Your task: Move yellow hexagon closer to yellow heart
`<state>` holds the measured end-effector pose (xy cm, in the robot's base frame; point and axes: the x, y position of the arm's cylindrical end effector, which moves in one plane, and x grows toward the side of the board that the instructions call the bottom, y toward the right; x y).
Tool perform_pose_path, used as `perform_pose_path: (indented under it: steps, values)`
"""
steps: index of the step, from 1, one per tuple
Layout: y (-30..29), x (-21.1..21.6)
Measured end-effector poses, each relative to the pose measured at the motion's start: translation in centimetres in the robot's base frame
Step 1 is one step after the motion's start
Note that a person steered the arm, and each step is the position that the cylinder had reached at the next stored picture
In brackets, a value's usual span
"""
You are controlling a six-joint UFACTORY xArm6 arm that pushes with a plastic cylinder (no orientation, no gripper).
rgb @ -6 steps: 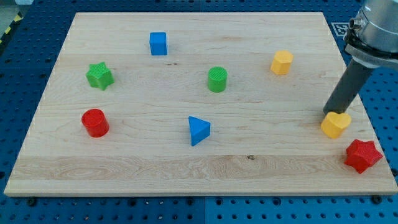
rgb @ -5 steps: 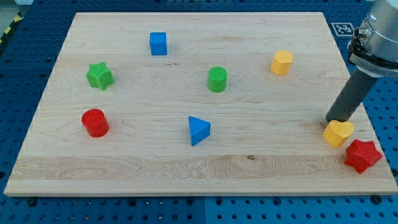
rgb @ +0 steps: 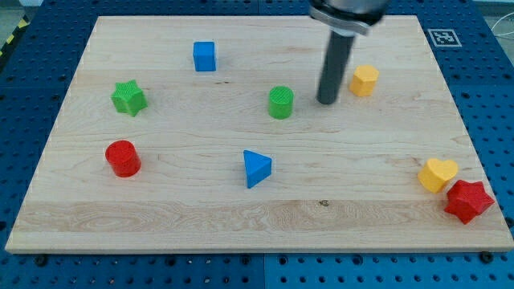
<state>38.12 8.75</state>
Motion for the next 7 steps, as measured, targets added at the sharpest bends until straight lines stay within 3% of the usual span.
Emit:
perform_pose_path:
  steps: [1, 7]
  values:
    - [2.2, -3.8]
    - [14.7, 2.0]
